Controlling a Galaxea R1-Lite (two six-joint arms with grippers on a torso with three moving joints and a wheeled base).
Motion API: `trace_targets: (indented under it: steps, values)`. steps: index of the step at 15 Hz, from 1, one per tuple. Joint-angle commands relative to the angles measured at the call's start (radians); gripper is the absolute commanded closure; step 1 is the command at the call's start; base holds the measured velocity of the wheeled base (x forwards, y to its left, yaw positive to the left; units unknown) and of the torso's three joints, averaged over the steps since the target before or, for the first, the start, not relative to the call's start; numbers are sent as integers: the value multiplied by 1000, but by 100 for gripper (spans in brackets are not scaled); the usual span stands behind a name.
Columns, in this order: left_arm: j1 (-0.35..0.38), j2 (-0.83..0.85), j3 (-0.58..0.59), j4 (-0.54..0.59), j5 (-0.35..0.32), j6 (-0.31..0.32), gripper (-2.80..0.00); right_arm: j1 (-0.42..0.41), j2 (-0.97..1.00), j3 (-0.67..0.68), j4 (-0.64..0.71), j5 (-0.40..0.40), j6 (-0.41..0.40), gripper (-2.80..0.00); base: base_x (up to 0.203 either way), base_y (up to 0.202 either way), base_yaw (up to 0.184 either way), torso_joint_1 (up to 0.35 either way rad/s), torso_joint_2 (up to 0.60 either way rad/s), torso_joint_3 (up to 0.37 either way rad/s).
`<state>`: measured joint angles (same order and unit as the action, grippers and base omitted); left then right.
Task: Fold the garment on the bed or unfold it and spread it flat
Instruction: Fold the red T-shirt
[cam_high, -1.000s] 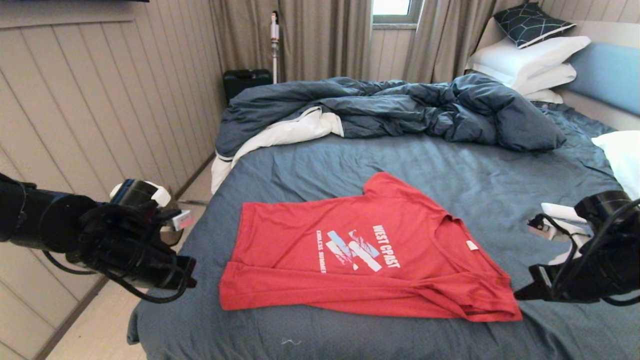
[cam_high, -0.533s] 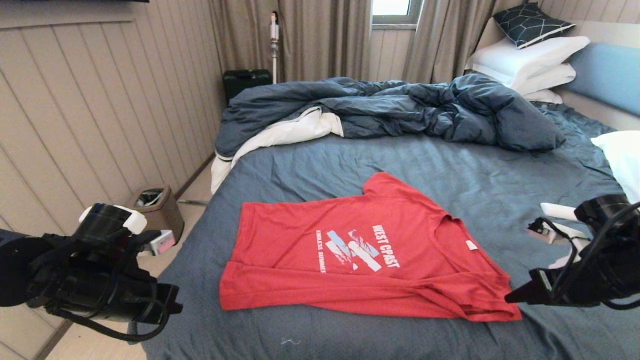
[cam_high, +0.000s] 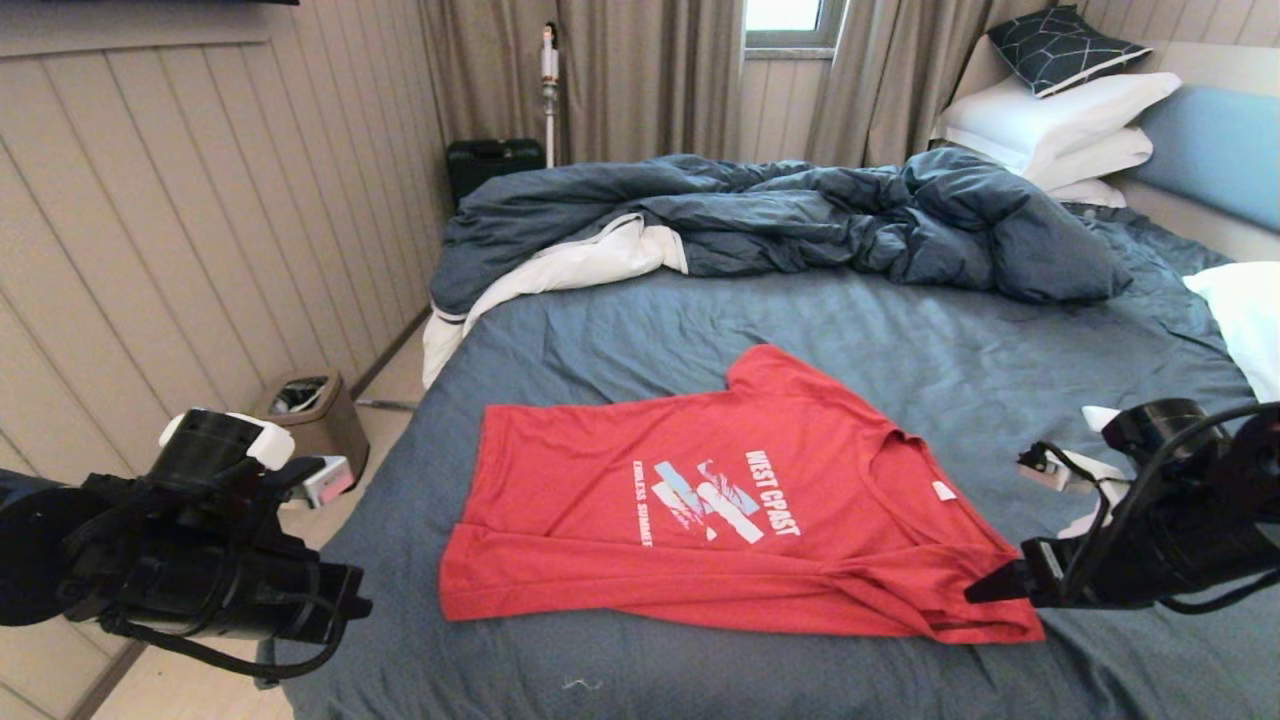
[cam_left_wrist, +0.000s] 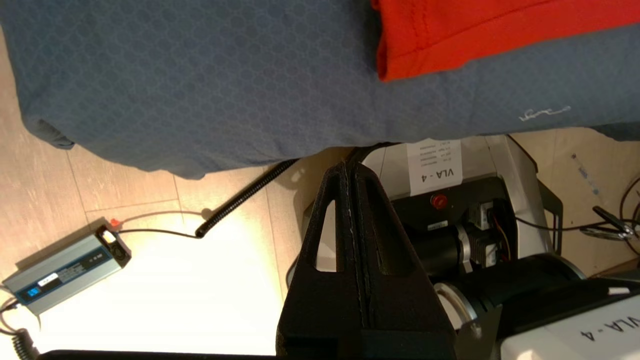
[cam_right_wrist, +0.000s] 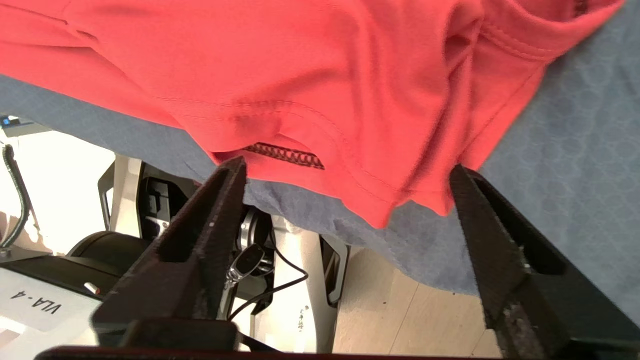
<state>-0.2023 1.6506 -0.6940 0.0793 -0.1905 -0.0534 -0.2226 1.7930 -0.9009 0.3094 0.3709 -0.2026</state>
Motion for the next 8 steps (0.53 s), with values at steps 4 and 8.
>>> trace_targets:
  steps: [4,8]
  values:
    - [0,34,-1,-6,-23,0,0,23,37,-2,2,1,-1,-280,0,0,0,0,0,0]
    - [0,26,7,-6,-27,0,0,42,48,-7,-13,16,0,0,0,0,0,0,0,0]
